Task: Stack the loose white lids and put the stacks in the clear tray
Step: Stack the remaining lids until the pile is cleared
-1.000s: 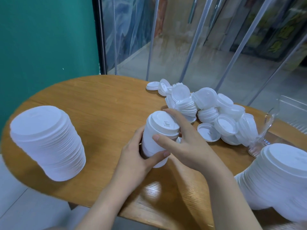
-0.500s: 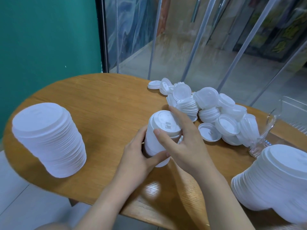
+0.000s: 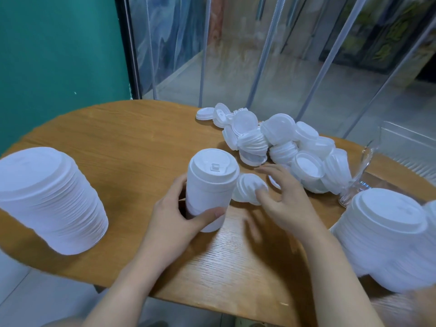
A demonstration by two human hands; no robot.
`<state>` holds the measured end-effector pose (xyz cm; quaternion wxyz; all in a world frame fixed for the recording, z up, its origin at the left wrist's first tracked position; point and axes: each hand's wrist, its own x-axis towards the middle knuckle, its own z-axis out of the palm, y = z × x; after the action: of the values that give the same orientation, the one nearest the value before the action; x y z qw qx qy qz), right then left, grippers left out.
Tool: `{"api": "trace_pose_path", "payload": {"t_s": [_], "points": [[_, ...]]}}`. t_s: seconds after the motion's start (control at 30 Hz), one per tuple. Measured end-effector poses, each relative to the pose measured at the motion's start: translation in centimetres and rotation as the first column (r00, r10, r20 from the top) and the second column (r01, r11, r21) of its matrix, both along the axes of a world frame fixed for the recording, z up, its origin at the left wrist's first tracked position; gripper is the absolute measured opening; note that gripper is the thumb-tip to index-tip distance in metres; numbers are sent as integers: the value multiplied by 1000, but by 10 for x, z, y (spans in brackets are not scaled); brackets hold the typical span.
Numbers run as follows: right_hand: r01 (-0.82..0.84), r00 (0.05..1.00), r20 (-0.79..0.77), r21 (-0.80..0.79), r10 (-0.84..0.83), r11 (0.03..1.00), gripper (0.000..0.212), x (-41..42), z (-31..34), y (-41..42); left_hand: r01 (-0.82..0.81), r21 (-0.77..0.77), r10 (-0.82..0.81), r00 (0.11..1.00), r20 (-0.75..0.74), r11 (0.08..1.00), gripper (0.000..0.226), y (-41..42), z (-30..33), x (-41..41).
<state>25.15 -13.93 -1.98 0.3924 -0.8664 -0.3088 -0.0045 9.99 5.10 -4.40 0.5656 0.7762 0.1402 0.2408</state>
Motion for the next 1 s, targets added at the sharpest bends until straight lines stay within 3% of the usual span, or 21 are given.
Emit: {"api": "trace_pose_path", "payload": {"t_s": [0.13,0.27,0.37,0.47,0.53,0.6,0.73,1.0], "points": [[48,995,-71,-197,-63,979,71,2,-12,7,-6,-15,6,1000,11,1000,73,0,2,-3],[83,984,-135,-213,-113,974,64,2,-17,15,-4,-29,4,1000,11,1000,74,-1,2,-3],[129,981,-127,-119,-144,984,63,2,-13,18,-3,-32,3,1000,9,999,73,-1,3,-4],[185,975,-143,93,-171,978,59,-7,2,17,-5,-16,5,1000,3,1000,70,-1,2,-4],[189,973,-178,249,-147,950,47,-17,23,16,-12,-26,13,1000,4,1000,67,-2,2,-4],[134,981,-180,359,-73,924,50,-30,44,17,-14,-28,14,1000,-4,1000,65,-4,2,-4],[-31,998,-46,371,52,928,58,-56,64,29,-6,-27,5,1000,-8,1000,64,-6,4,-4],[-111,991,-37,340,131,934,61,-67,57,50,1,-26,-1,1000,-6,1000,63,-5,6,-6]]}}
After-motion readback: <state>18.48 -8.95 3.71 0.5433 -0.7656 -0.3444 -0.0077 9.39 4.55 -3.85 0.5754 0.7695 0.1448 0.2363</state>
